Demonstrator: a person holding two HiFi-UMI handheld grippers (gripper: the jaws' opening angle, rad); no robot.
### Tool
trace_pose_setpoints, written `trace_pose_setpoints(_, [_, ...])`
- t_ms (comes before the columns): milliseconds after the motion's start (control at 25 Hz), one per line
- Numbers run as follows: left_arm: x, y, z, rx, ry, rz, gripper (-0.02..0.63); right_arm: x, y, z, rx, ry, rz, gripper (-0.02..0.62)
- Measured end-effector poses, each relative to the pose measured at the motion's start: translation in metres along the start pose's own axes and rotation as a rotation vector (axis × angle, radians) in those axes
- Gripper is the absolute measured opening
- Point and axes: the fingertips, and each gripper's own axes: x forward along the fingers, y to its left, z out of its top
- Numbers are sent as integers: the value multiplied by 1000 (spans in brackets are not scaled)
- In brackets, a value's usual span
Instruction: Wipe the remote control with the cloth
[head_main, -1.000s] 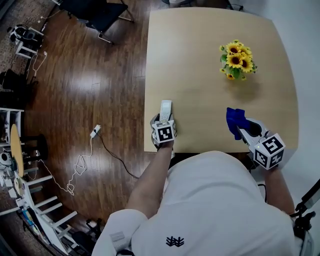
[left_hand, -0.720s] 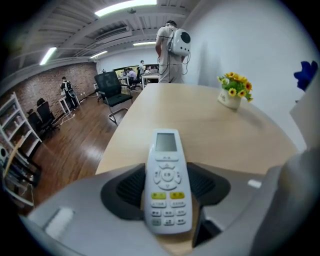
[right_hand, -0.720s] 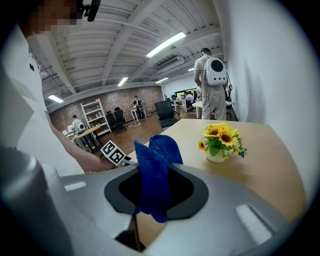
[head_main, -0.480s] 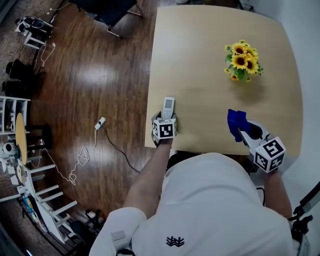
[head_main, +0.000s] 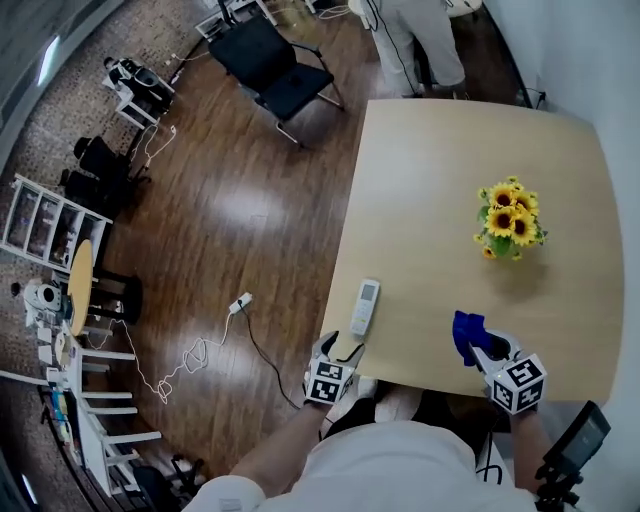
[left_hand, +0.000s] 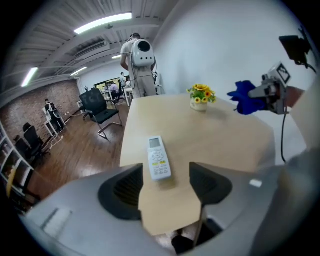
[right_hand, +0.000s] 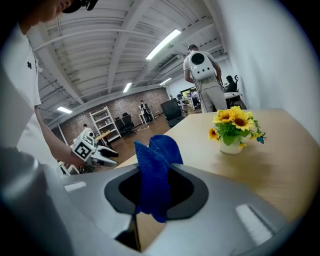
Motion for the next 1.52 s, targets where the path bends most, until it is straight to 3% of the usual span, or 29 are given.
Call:
trace_pose_setpoints(160, [-39, 10, -2, 0, -76, -37, 295, 8, 16, -5, 0, -32, -31, 84])
trace_pose_setpoints(360, [-82, 27, -24, 1, -214, -108, 288, 2, 75, -30, -35, -62, -103, 84])
trace_pose_setpoints(520, [-139, 40, -61, 34, -309, -260, 273, 6, 146, -48, -56, -103, -192, 84])
trace_pose_setpoints(640, [-187, 46, -93, 39, -381, -355, 273, 4, 212, -69, -8, -139, -244, 84])
trace_pose_setpoints(760, [-231, 54, -126, 47, -407, -419, 273, 4, 286, -96, 40, -108, -248, 84])
trace_pose_setpoints(880, [-263, 66, -153, 34, -421, -467, 273, -3, 343, -103, -30, -65, -241, 84])
trace_pose_setpoints(1080, [-286, 78, -164, -2, -473, -479, 273, -26, 372, -96, -85, -85, -294, 84])
trace_pose_setpoints(1240, [-304, 63, -153, -36, -523, -484, 271, -42, 381, -86, -99, -127, -297, 84])
trace_pose_setpoints(1520, [-324, 19, -134, 34, -529, -536, 270, -81, 393, -91, -113, -164, -309, 84])
